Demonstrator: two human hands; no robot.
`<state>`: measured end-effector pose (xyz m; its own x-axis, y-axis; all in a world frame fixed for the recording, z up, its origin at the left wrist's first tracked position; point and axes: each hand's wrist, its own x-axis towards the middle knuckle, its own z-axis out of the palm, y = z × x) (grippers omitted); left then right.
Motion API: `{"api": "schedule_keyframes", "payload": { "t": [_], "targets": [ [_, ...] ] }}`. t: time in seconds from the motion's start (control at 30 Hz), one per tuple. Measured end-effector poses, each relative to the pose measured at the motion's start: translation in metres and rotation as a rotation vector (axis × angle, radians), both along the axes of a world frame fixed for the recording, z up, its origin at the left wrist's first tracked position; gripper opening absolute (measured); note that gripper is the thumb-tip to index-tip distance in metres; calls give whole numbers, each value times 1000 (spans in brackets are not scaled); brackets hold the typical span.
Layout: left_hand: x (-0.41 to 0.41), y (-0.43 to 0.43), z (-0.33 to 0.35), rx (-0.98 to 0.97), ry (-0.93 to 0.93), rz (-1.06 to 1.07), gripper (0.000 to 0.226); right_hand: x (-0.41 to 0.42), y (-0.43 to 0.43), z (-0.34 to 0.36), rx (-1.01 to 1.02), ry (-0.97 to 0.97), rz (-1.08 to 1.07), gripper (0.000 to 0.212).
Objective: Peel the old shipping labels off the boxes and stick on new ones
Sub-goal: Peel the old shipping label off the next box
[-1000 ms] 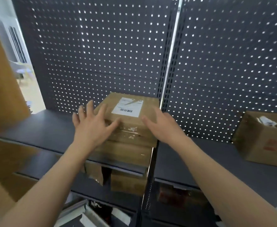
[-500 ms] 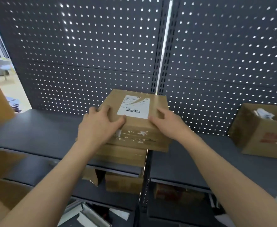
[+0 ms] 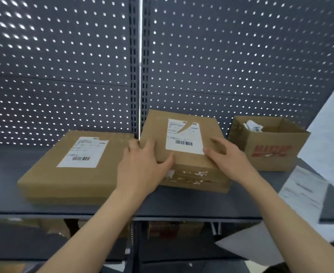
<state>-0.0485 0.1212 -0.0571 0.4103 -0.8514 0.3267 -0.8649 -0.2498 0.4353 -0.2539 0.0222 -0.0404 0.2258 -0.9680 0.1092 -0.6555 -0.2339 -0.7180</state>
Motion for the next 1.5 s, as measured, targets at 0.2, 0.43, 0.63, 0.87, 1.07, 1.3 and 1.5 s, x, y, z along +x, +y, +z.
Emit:
{"api": "schedule_keyframes", "payload": {
  "t": [0.2, 0.43, 0.63, 0.87, 1.07, 1.3, 1.5],
  "targets": [
    [-36, -21, -21, 55, 25, 10, 69, -34, -30, -22, 51, 16, 50, 61],
    [-54, -30, -48, 170, 74, 89, 72, -46, -58, -57, 189, 41, 168, 68],
    [-58, -30, -54, 186, 102, 113, 67, -45, -67, -67, 192, 75, 214, 70],
    [-32, -37, -28, 414, -82, -12, 67, -41, -74, -58, 232, 166, 218, 68],
    [12, -79, -6, 557, -305, -86, 58, -25, -77, -47, 273, 252, 173, 67],
    [51, -120, -9, 528, -300, -232, 51, -12, -70, -44, 154, 267, 50, 61],
    [72, -155, -10, 478, -263, -357, 49, 11, -89, -22, -87, 211, 207, 36]
  ]
}}
